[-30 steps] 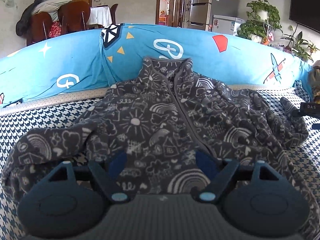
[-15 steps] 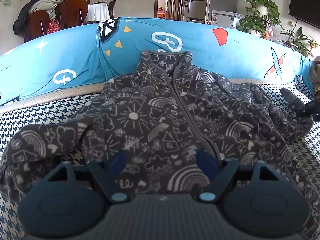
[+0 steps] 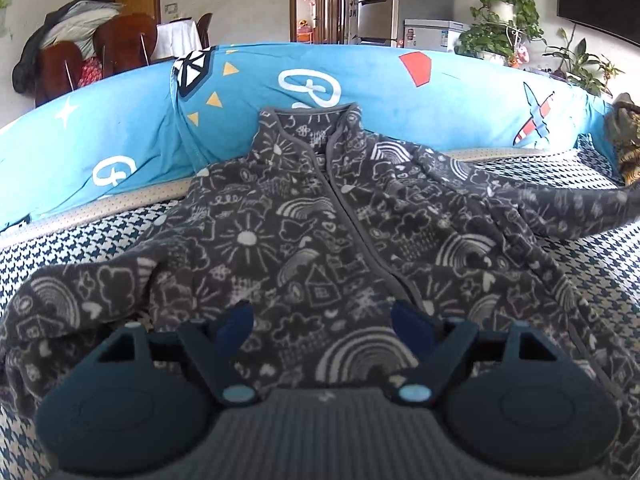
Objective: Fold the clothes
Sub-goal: 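Move the right gripper to the sleeve cuff and grasp it, then pull the sleeve cuff outward from the jacket body with the right gripper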
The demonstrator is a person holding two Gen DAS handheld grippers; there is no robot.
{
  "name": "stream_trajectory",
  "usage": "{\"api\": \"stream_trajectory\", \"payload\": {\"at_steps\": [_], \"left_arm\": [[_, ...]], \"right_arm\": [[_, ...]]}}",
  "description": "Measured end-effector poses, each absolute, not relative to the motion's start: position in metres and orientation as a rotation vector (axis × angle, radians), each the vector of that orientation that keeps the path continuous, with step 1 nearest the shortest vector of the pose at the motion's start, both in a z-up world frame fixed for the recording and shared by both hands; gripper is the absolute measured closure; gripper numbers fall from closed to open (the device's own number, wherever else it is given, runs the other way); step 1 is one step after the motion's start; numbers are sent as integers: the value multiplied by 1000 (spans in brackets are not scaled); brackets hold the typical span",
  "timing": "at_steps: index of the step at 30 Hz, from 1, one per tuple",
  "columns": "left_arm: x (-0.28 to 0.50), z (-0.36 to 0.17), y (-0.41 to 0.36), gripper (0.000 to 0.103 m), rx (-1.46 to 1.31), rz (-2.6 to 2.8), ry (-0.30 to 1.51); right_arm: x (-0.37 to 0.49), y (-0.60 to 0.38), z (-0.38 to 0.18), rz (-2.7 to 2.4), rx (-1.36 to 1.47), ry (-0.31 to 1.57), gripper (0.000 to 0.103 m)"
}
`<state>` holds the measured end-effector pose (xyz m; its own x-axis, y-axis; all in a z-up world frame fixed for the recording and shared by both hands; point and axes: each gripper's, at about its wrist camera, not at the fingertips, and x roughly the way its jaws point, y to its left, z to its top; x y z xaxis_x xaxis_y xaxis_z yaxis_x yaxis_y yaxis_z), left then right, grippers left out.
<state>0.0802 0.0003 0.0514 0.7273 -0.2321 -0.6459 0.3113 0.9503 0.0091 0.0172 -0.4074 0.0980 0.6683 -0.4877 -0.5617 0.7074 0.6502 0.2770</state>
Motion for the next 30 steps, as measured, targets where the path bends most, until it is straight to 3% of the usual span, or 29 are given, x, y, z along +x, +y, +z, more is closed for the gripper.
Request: {"api": "stream_trajectory", "payload": {"at_steps": [7, 15, 30], "left_arm": [[79, 53, 4, 24, 123, -281, 682], [78, 51, 8, 22, 127, -270, 686], [77, 47, 4, 21, 135, -296, 703]], "right_arm": [[-33, -418, 112, -789, 565, 405, 77], [-34, -440, 96, -749, 599, 474, 50], [-20, -464, 64, -782, 657, 580, 50]]}}
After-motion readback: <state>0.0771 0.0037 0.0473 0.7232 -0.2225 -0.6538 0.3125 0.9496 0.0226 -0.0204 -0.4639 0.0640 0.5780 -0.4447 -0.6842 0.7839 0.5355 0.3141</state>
